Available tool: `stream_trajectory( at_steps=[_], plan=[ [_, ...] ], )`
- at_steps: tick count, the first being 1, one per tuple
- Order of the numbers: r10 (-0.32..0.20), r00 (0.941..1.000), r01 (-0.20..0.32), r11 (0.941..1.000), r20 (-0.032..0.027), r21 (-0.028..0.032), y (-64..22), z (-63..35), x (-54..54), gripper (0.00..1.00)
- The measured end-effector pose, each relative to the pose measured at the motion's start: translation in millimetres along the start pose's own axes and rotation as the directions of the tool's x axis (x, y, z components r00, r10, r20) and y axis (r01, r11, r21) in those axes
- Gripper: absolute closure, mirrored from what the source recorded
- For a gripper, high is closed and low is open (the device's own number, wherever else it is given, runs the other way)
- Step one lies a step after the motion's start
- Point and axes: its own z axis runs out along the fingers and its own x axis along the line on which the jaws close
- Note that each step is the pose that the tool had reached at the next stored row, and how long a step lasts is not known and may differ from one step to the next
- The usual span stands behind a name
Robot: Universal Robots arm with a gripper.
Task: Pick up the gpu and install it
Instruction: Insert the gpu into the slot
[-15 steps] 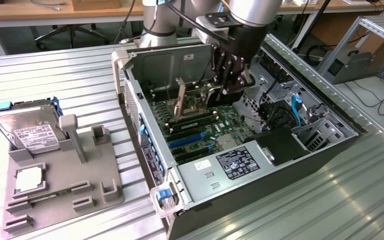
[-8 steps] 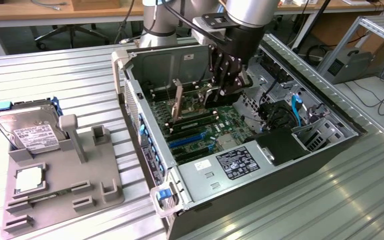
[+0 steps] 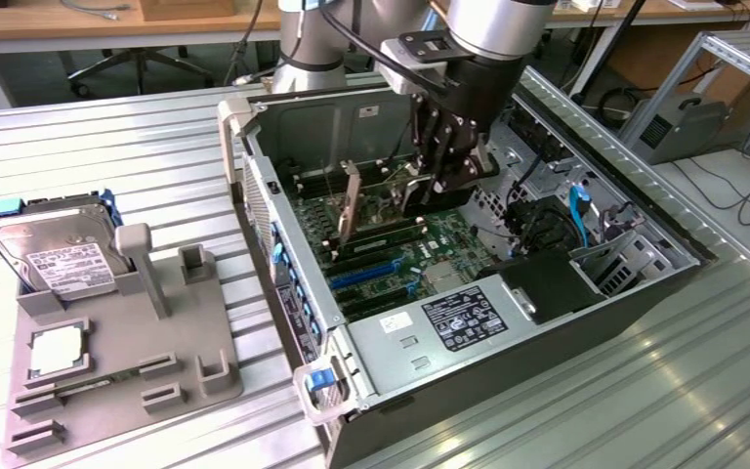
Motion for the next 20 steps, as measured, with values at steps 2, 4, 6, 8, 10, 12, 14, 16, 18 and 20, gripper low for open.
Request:
stream_trajectory(
  at_steps=[2, 4, 6, 8, 10, 12, 14, 16, 18, 20],
  plan=[
    [0.000, 1.0000, 0.000, 1.0000, 0.0002, 0.0000, 0.5, 1.5, 0.1, 0.73],
    [-0.001, 1.0000, 0.001, 1.0000, 0.0000, 0.0000, 0.8, 4.4, 0.2, 0.73],
    [-0.001, 1.0000, 0.001, 1.0000, 0.0000, 0.0000, 1.2, 7.1, 0.3, 0.73],
    [-0.001, 1.0000, 0.001, 1.0000, 0.0001, 0.0000, 1.8, 10.7, 0.4, 0.73],
    [-0.002, 1.0000, 0.002, 1.0000, 0.0000, 0.0000, 2.5, 14.9, 0.5, 0.73],
    [-0.003, 1.0000, 0.003, 1.0000, 0.0001, 0.0003, 3.1, 17.6, 0.6, 0.73],
    [-0.004, 1.0000, 0.004, 1.0000, -0.0001, 0.0003, 3.4, 19.2, 0.6, 0.73],
    [-0.004, 1.0000, 0.004, 1.0000, -0.0002, 0.0002, 3.7, 19.4, 0.7, 0.73],
    [-0.003, 1.0000, 0.003, 1.0000, 0.0000, 0.0004, 5.3, 19.7, 0.7, 0.73],
    [-0.003, 1.0000, 0.003, 1.0000, 0.0001, 0.0004, 8.3, 20.1, 0.8, 0.73]
  ],
)
